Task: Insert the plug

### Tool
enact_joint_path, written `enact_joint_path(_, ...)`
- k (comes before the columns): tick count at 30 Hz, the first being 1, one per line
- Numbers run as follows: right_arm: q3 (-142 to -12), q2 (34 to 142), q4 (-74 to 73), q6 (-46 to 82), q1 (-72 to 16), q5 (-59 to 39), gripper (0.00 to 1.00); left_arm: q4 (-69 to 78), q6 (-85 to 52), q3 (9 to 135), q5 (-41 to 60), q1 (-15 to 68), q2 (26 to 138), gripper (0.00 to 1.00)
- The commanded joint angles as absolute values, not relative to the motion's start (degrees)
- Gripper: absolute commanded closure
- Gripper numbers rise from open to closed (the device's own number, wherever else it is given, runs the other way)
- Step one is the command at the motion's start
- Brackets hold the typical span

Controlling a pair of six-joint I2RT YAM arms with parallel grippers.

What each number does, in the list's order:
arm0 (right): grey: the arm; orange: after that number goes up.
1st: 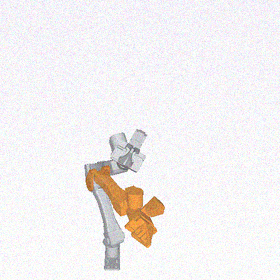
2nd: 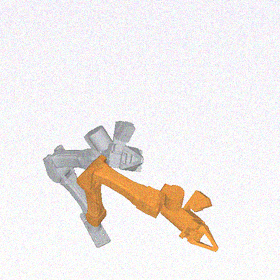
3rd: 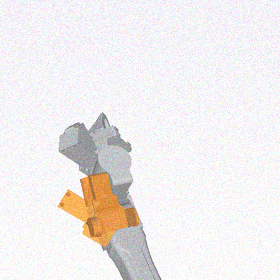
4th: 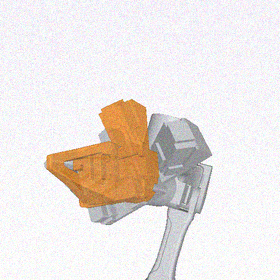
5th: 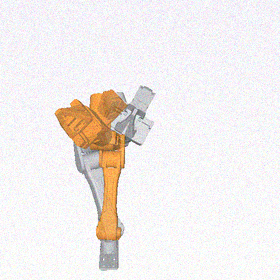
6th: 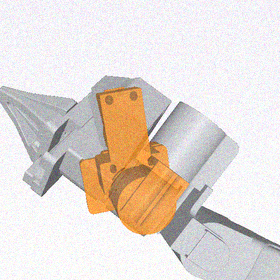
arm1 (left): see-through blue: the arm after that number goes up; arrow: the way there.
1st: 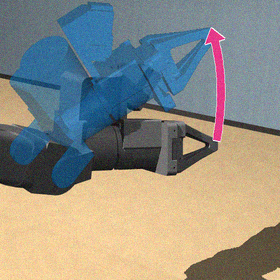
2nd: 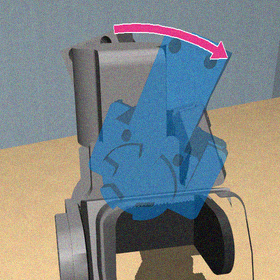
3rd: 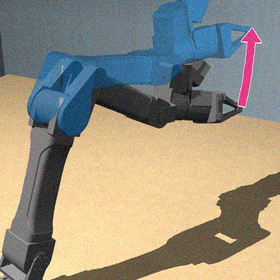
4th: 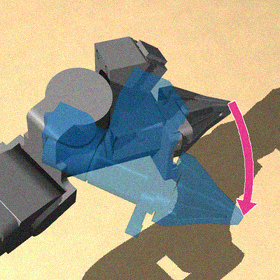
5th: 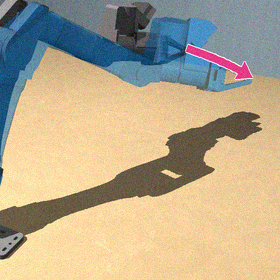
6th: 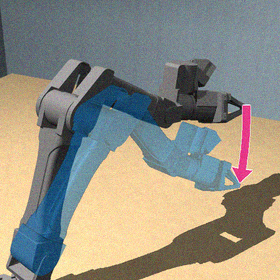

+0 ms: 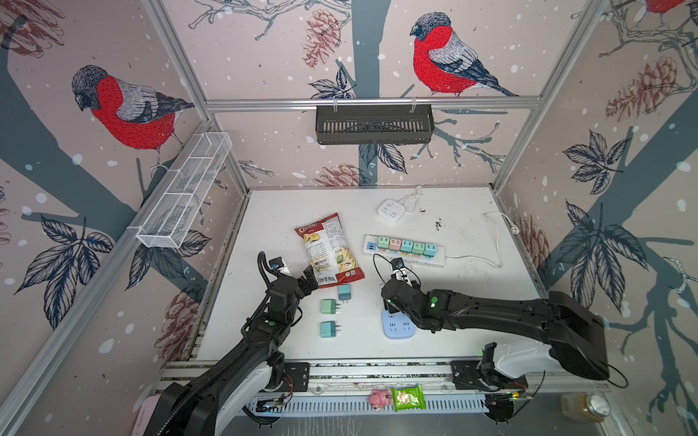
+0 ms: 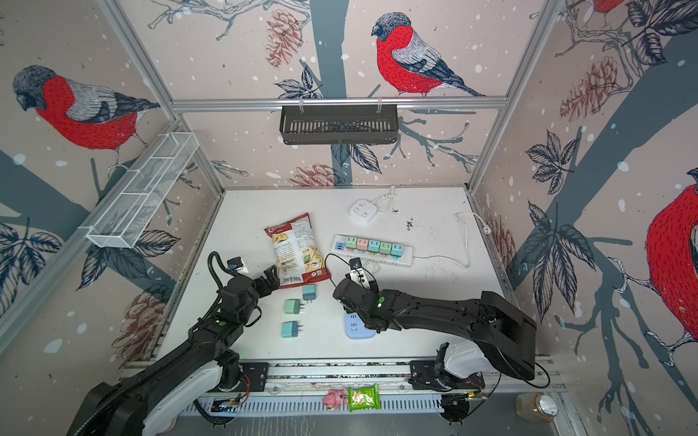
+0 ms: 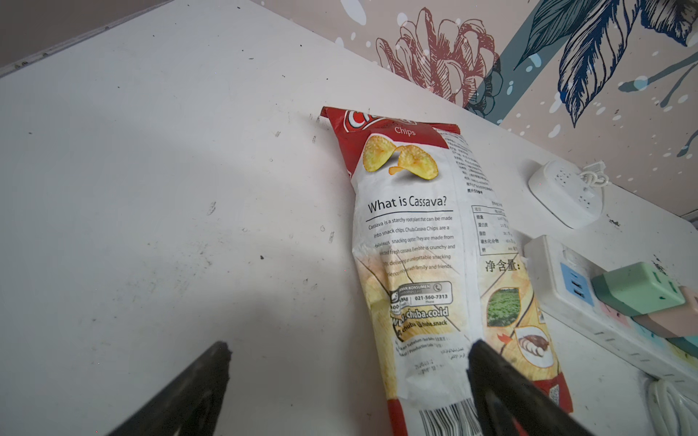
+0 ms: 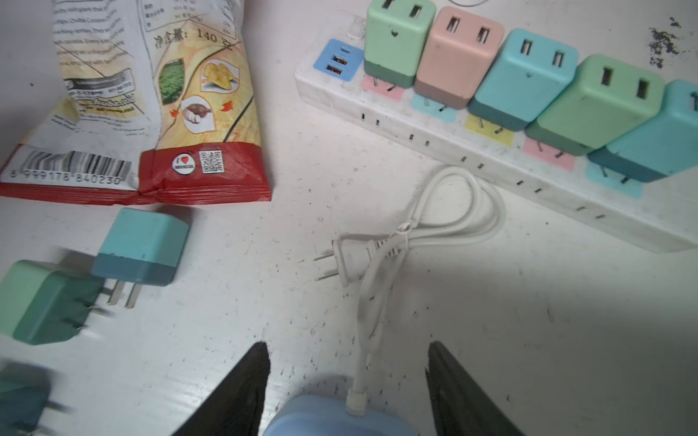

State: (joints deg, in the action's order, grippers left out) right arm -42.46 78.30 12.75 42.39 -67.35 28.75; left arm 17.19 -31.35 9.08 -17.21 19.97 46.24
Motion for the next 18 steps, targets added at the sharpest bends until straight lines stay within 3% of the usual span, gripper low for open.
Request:
enact_joint_path(1, -42.5, 76.97, 11.79, 44.55, -70.53, 29.68, 0.32, 10.51, -33.76, 13.13, -17.1, 19.86, 41.82, 0.02)
enact_joint_path(6, -44.78, 80.13, 9.43, 44.77, -73.09, 30.52, 0.31, -4.11, -34.9, 16.69, -14.36, 19.95, 30.65, 0.02)
enact_joint_path(10, -47.13, 84.92, 6.55, 44.98, -73.39, 31.82, 0.31, -1.59, -37.26, 6.62, -19.43, 19.87, 21.6, 0.02)
enact_joint_path(12, -49.13, 87.92, 6.14, 44.98, -73.39, 32.23, 0.3, -0.32, -34.89, 5.53, -14.63, 19.86, 18.09, 0.02)
enact_joint_path(18, -55.9, 97.12, 6.09, 44.06, -73.39, 30.91, 0.3, -6.48, -36.07, 5.5, -14.79, 19.86, 10.02, 0.02)
